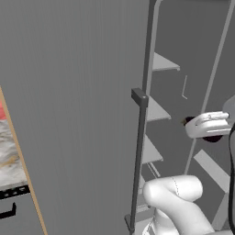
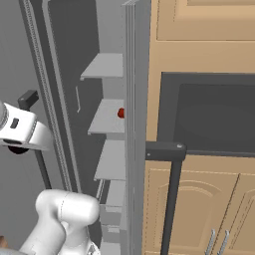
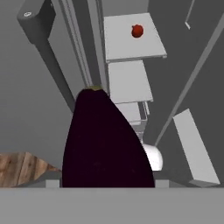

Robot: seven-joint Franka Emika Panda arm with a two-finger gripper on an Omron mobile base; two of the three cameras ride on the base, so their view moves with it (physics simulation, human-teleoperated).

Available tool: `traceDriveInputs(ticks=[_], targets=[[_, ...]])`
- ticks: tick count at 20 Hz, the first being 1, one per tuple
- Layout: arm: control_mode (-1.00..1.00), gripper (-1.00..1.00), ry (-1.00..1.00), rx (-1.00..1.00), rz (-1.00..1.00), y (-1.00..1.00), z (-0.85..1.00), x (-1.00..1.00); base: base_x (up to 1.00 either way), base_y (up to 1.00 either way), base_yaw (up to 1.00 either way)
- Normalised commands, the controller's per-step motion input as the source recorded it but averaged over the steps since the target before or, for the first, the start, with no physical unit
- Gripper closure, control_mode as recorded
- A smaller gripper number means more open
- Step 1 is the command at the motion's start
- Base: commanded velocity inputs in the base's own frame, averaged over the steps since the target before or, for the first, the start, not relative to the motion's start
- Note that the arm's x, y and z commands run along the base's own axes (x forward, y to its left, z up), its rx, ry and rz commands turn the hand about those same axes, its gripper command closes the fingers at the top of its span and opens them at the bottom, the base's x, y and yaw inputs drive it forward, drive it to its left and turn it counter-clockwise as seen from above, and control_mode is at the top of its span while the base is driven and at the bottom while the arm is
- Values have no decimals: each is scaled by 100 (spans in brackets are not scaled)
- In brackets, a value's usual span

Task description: Take the eggplant, cucumber, and bell pepper from the freezer and place them in the bowl on the counter.

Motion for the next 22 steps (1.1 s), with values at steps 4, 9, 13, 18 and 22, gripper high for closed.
traceDriveInputs(ticks=[4,9,13,18,22], targets=[[-100,100,0,0,4,0,0,0,0,0,0],[100,100,0,0,0,0,0,0,-8,2,0],[100,100,0,0,0,0,0,0,-45,71,-1],[100,100,0,0,0,0,0,0,-30,100,-1],[100,100,0,0,0,0,0,0,0,100,0]])
